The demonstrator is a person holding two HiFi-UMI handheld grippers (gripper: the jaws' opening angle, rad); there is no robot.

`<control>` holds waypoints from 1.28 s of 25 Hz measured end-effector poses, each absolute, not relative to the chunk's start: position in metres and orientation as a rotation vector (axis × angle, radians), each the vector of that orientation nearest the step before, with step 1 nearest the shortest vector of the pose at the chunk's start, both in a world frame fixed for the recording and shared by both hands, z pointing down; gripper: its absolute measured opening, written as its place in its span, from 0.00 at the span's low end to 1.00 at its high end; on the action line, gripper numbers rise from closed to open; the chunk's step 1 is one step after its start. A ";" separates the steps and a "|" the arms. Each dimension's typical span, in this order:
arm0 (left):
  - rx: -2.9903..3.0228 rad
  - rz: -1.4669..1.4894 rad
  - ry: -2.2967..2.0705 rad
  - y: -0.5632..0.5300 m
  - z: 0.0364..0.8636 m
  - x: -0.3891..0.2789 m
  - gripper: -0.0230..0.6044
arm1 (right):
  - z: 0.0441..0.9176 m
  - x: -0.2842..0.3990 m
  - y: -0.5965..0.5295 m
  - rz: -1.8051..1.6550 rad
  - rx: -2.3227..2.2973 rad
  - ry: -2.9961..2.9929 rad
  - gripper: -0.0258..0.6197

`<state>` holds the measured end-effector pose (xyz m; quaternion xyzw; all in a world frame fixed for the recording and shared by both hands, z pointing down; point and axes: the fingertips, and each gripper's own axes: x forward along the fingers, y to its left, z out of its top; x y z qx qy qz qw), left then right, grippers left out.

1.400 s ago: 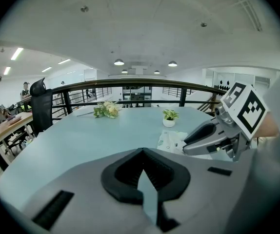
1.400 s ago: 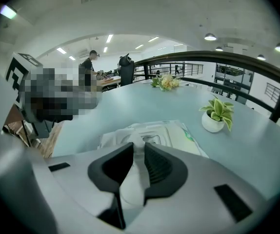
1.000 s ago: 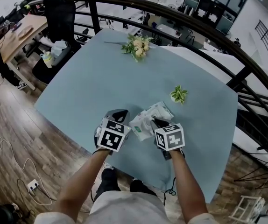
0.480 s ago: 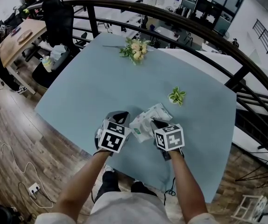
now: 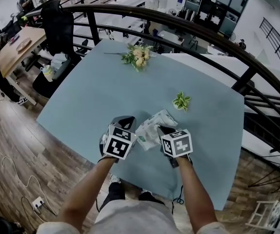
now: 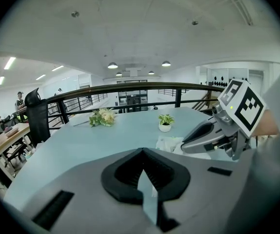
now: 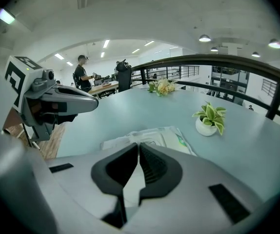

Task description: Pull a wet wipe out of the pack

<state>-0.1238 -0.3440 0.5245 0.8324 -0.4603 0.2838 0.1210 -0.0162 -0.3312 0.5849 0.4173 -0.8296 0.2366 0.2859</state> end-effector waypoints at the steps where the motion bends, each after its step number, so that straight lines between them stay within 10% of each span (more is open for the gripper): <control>1: 2.438 0.829 -1.339 -0.344 0.522 -0.122 0.03 | 0.583 -0.016 -0.331 0.633 1.120 -2.218 0.07; 32: 2.596 0.766 -1.260 -0.361 0.482 -0.091 0.03 | 0.513 0.009 -0.345 0.542 1.323 -2.262 0.06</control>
